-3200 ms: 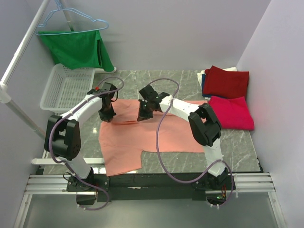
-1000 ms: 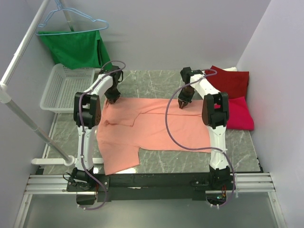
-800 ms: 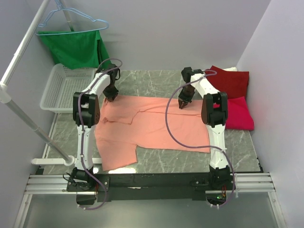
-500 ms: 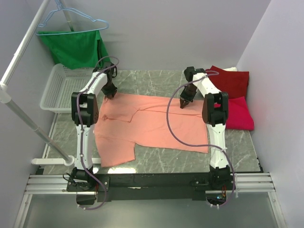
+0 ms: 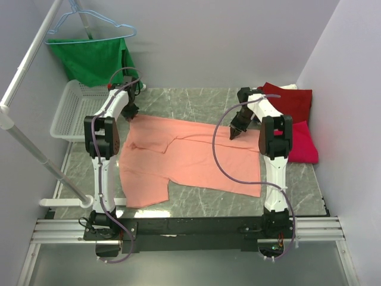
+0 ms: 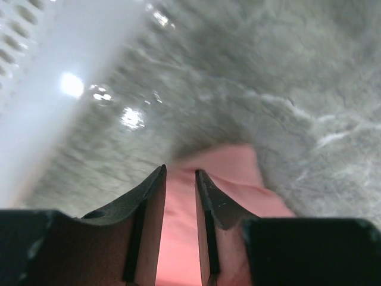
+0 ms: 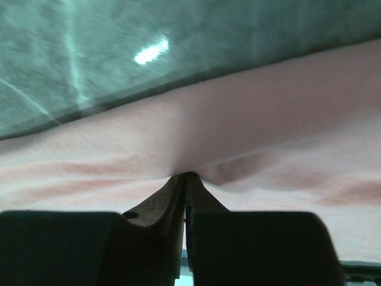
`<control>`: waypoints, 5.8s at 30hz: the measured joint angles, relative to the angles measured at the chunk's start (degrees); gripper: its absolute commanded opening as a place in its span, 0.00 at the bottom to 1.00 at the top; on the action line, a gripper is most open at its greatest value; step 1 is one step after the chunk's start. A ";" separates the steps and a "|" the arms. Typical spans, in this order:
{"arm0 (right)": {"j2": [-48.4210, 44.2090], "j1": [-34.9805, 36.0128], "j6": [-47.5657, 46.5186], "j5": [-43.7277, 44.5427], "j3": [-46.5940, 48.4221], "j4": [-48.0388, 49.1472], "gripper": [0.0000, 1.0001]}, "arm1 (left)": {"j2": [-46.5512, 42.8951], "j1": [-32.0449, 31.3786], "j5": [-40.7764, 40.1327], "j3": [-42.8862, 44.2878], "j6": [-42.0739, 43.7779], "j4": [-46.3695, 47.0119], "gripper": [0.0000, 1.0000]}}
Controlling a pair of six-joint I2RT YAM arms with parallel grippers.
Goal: Fold and stack the t-shirts
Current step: Fold the tshirt
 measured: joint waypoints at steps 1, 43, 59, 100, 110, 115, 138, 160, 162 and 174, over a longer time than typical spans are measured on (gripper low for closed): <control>-0.28 -0.11 0.02 0.15 -0.52 -0.04 0.06 | -0.24 0.07 -0.66 0.00 0.00 0.00 0.32; -3.32 -1.46 -1.88 3.82 -5.18 -0.04 0.03 | 0.15 -3.67 13.18 0.20 5.25 9.14 0.32; -4.00 -1.49 -1.77 3.85 -6.36 0.79 0.01 | 2.49 -4.31 -0.07 1.97 2.93 6.84 0.03; -4.68 -1.49 -1.18 4.04 -7.58 1.14 0.00 | 1.33 -4.39 1.92 2.73 8.72 10.32 0.33; -4.68 -1.55 -0.22 4.04 -7.56 1.05 0.00 | 4.31 -5.55 0.26 3.30 10.95 8.94 0.31; -4.68 -1.57 0.00 4.02 -7.54 1.03 0.00 | 4.35 -5.73 -1.73 3.23 10.64 8.72 0.25; 0.85 -1.62 -0.79 5.35 3.93 -2.54 0.00 | 9.64 -3.15 -23.85 8.94 9.31 1.07 0.21; -5.33 -1.66 -4.33 9.84 -7.02 -1.40 0.01 | -4.33 -4.22 -12.83 1.31 12.41 9.42 0.31; -5.38 -1.64 -4.63 9.86 -7.76 -1.18 0.01 | -5.27 -4.83 -11.54 0.44 12.61 9.49 0.31; -1.27 -1.57 -4.87 10.16 -1.33 -4.52 0.01 | -5.97 -6.45 -2.67 -11.45 10.45 4.92 0.27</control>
